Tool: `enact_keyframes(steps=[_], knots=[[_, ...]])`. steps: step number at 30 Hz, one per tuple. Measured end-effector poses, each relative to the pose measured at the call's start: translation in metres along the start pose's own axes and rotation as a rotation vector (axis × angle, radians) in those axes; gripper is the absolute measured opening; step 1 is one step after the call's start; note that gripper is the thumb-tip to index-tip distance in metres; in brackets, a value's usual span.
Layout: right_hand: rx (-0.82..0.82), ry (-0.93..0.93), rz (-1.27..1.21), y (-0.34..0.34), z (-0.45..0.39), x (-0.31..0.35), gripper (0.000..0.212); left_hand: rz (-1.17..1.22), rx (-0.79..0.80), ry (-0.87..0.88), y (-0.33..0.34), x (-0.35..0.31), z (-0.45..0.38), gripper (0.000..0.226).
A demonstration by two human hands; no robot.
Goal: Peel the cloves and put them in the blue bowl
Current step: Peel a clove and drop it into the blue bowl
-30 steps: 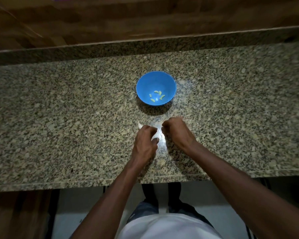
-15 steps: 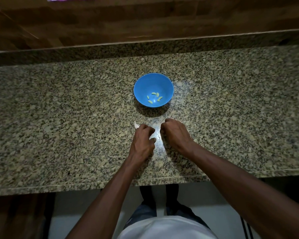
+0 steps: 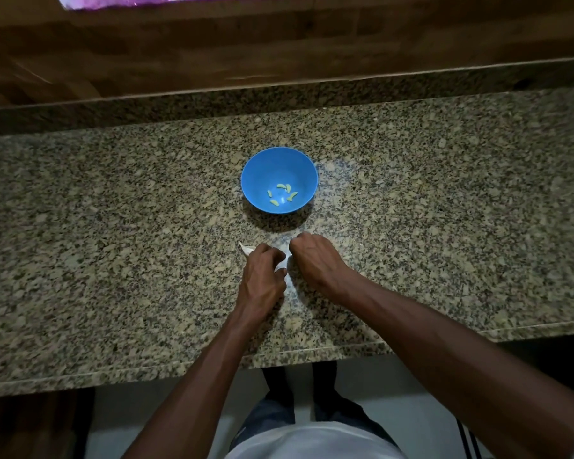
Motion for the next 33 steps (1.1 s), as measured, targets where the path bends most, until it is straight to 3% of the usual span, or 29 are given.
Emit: enact_keyframes(steps=[5, 11, 14, 18, 25, 33], knots=[[-0.059, 0.08, -0.21, 0.001, 0.0, -0.015, 0.016, 0.078, -0.016, 0.003, -0.003, -0.001, 0.001, 0.027], [0.031, 0.141, -1.263, 0.046, 0.001, -0.049, 0.007, 0.439, -0.033, -0.066, -0.007, 0.003, 0.005, 0.018], [0.063, 0.068, -1.506, 0.054, 0.006, -0.043, 0.014, 0.47, -0.042, -0.047, -0.012, 0.0, 0.011, 0.014], [0.087, 0.082, -1.482, 0.053, 0.005, -0.044, 0.017, 0.419, -0.077, 0.015, -0.025, -0.007, 0.015, 0.011], [0.043, 0.147, -1.263, 0.042, -0.002, -0.041, 0.019, -0.02, -0.123, 0.18, -0.035, -0.022, 0.013, 0.023], [-0.101, 0.201, -1.118, 0.036, -0.006, -0.033, 0.024, -0.02, -0.13, 0.125, -0.041, -0.02, 0.013, 0.022]])
Point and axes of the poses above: each hand's wrist, its own z-axis away from the middle knuckle, its own y-axis out of the palm, x = y × z, the point moved 9 cm from there along -z, towards the middle knuckle, and after that the axes turned 13 degrees about x, right-handed, at the moved point
